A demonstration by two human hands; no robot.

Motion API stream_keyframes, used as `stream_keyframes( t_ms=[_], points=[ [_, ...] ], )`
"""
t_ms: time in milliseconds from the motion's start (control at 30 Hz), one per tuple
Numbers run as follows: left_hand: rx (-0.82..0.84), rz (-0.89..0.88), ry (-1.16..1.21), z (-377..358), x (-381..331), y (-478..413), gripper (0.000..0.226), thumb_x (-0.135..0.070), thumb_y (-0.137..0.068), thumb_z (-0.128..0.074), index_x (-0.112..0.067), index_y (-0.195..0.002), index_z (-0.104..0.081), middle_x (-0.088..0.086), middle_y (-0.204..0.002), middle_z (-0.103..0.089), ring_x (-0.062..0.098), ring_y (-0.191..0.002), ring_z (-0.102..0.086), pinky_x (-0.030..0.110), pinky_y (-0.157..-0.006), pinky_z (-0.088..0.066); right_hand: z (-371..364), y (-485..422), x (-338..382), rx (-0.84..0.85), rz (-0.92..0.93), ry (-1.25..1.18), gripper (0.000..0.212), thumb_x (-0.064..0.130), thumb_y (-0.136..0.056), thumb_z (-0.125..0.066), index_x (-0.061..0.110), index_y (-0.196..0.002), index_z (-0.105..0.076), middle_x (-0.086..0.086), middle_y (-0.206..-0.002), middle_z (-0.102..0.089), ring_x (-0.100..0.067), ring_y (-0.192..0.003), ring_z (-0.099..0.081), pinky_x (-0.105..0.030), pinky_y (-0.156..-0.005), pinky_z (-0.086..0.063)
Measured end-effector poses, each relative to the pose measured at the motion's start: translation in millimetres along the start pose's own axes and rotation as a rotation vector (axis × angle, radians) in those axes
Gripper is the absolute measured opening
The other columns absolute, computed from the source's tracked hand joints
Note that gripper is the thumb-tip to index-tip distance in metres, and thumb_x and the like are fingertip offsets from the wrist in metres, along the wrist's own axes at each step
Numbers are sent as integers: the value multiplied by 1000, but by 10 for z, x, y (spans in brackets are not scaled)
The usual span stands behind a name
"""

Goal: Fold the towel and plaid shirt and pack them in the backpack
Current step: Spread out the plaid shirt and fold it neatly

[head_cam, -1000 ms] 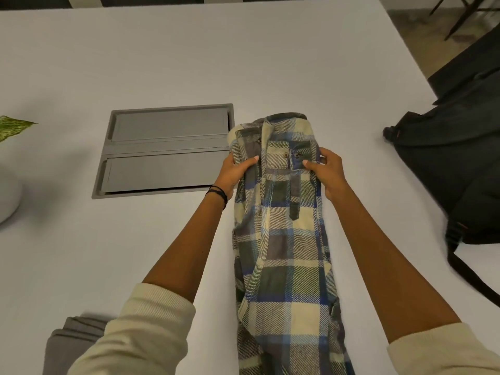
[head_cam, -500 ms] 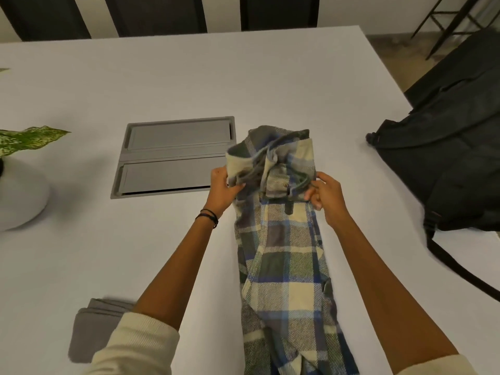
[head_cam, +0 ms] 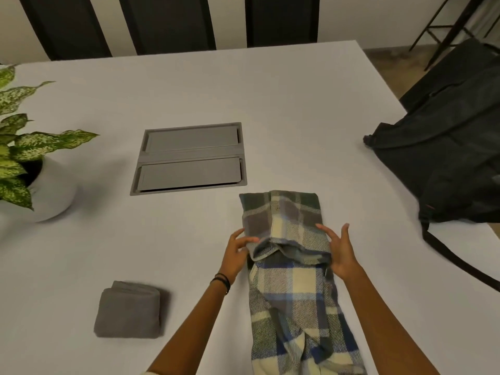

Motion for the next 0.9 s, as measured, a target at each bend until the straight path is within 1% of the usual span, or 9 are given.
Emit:
stream_keyframes(
  t_ms=[100, 200, 267, 300, 400, 600, 700, 800, 900],
  points=[
    [-15, 98, 139, -51, -42, 104, 36, -9, -99, -37, -18, -90, -70, 3, -119, -51, 24, -119, -48, 44, -103, -42, -5, 52, 2, 8, 15, 32, 58, 61, -91, -23, 22, -119, -57, -9, -120, -59, -29, -111, -55, -48, -100, -40],
    [-15, 115, 173, -79, -159, 121, 22, -21, -97, -46, -15, -94, -67, 1, -100, -62, 22, -100, -57, 37, -92, -50, -49, 52, 53, -11, 82, 228, 31, 35, -89, -54, 21, -116, -56, -9, -124, -57, -28, -111, -55, -42, -94, -46],
    [-21, 107, 134, -77, -181, 85, 13, -12, -92, -54, -11, -99, -65, 6, -106, -62, 24, -99, -57, 31, -84, -50, -55, 36, 88, -53, 138, 329, 36, 8, -87, -60, 17, -121, -53, -10, -123, -56, -25, -101, -59, -31, -74, -56],
    [-29, 107, 117, -64, -172, 60, 16, -4, -90, -55, -8, -103, -64, 8, -112, -61, 25, -102, -56, 29, -81, -52, -47, 36, 111, -87, 155, 339, 40, -2, -86, -58, 15, -122, -53, -10, -120, -57, -24, -96, -61, -25, -63, -57],
    [-25, 126, 63, -15, -107, 5, 25, 4, -87, -54, -5, -109, -61, 11, -122, -54, 28, -110, -54, 22, -73, -53, 9, -19, 168, -169, 205, 378, 44, -14, -84, -53, 13, -119, -56, -13, -121, -56, -32, -102, -61, -22, -56, -55],
    [41, 114, -83, 1, 21, 22, 34, 9, -83, -57, -7, -112, -59, 14, -124, -47, 31, -116, -50, 24, -86, -48, 94, -124, 48, -231, 232, 559, 44, -12, -84, -54, 14, -119, -55, -13, -130, -51, -32, -106, -56, -35, -71, -54],
    [-61, 61, -204, -40, -87, 26, 36, 7, -78, -61, -12, -109, -59, 12, -129, -40, 28, -123, -40, 23, -94, -40, 60, -100, 26, -288, 308, 659, 43, -8, -84, -56, 13, -121, -54, -15, -131, -49, -33, -115, -50, -36, -79, -53],
    [-191, -155, -261, -124, -323, 33, 32, -4, -79, -62, -17, -106, -53, 8, -144, -30, 22, -132, -28, 30, -107, -28, -61, -45, 85, -387, 537, 947, 45, 2, -84, -60, 12, -127, -51, -15, -138, -41, -32, -127, -39, -41, -98, -43],
    [-159, -381, -392, -295, -511, -21, 36, -23, -88, -54, -15, -123, -49, 5, -153, -21, 16, -140, -10, 33, -112, -14, -295, -39, 72, -237, 768, 1221, 50, 18, -90, -55, 17, -138, -41, -11, -151, -26, -29, -139, -22, -43, -110, -24]
  ],
)
Point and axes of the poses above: each hand's wrist, its own y-axis away from the middle knuckle, its own z-axis out of the back of the hand, x = y × z, the point moved 3 cm from there along -y, towards the middle knuckle
